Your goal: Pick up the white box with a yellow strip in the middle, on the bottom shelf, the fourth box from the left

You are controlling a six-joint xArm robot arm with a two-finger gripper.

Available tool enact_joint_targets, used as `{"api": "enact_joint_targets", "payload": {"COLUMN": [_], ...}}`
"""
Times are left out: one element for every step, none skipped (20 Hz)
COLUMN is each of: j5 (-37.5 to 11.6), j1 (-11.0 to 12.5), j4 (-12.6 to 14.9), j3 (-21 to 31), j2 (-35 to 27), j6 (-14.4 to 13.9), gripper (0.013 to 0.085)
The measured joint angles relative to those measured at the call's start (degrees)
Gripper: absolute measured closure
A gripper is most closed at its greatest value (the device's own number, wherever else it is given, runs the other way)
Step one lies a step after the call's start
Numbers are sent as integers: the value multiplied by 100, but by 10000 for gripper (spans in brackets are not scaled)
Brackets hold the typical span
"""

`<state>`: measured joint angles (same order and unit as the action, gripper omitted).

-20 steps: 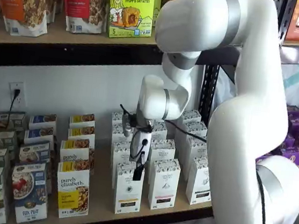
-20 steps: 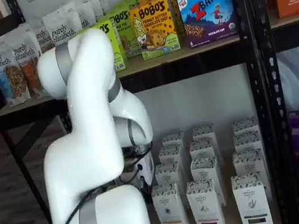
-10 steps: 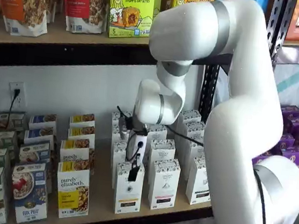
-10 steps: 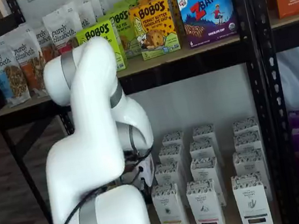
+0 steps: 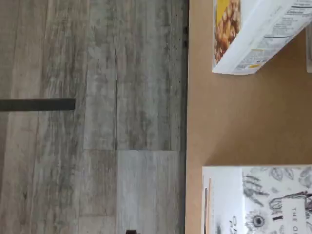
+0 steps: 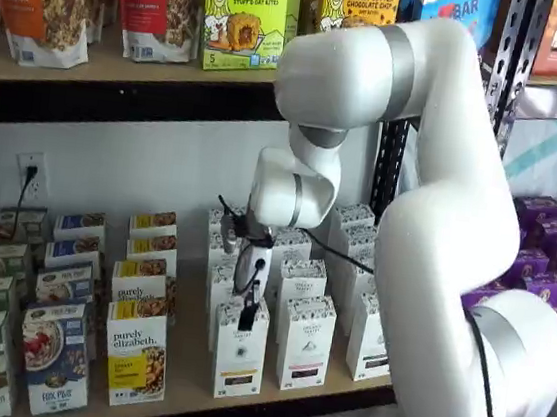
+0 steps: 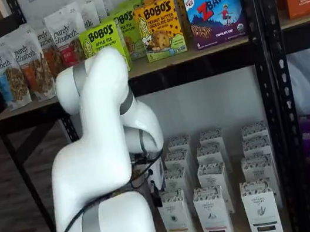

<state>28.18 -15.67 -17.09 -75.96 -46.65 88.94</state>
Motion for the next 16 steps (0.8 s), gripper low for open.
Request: {"api": "enact_joint_targets", "payload": {"j5": [22, 50, 69, 90, 105, 123, 137, 155, 171, 193, 221, 245, 269, 291, 316, 333], "j1": [7, 17, 25, 37, 51, 66, 76, 87, 96, 106, 115, 121, 129, 136, 141, 144], "j4": [13, 36, 55, 87, 119, 145, 167, 184, 202, 221, 239, 260, 290, 319, 355, 392], "j3": [-43, -110, -170, -265, -372, -474, -546, -624, -693, -767, -842, -910, -979, -1043, -1105, -1153], "j2": [-30, -78, -122, -195, -275, -355, -405, -463, -513, -565, -617, -664, -716, -764, -813, -854], "j6": [-7, -19, -30, -50, -67, -79, -90, -97, -106, -116, -126, -140, -162, -182, -209, -238], "gripper": [130, 130, 130, 130, 130, 130, 130, 130, 130, 130, 130, 130, 130, 130, 130, 130]}}
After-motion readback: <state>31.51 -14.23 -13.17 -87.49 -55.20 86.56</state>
